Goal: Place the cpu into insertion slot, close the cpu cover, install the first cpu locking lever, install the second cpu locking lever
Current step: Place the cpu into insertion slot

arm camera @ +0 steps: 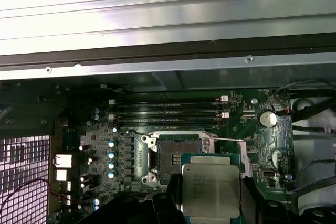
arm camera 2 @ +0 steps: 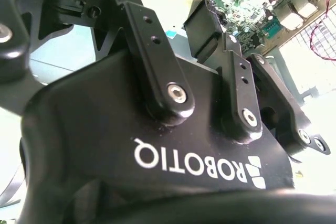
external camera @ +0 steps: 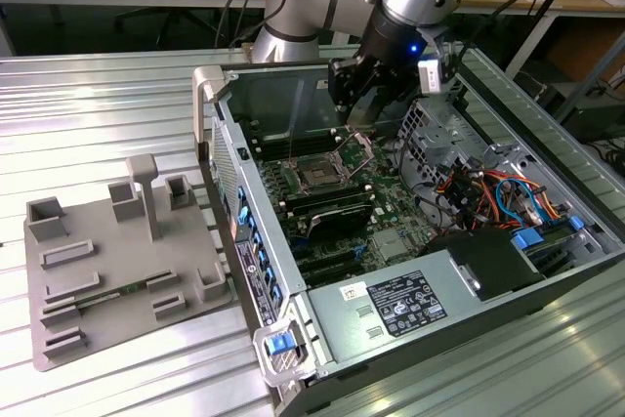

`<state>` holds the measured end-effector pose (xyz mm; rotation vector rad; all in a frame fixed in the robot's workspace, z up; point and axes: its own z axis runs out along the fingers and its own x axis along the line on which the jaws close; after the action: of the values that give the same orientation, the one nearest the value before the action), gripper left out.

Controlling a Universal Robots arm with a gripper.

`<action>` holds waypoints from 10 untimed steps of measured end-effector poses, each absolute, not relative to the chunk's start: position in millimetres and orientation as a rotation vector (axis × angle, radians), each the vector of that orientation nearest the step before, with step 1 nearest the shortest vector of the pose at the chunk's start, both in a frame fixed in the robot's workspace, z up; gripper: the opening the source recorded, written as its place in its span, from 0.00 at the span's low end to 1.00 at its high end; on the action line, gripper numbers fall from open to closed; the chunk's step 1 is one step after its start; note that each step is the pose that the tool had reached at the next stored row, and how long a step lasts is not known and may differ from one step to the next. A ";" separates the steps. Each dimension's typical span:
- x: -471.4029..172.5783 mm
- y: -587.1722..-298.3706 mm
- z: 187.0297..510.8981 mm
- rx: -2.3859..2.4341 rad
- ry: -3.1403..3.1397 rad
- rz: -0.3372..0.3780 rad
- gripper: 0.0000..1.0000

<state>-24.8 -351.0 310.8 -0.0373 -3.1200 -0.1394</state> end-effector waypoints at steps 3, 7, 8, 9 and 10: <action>-24.8 -351.1 309.6 -0.037 -3.120 -0.140 0.55; -24.8 -351.2 302.1 -0.037 -3.120 -0.139 0.55; -24.9 -351.2 299.3 -0.037 -3.120 -0.139 0.55; -24.9 -351.3 298.9 -0.037 -3.120 -0.139 0.55; -24.8 -351.3 298.6 -0.037 -3.120 -0.139 0.55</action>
<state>-24.8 -351.3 298.6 -0.0373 -3.1200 -0.1395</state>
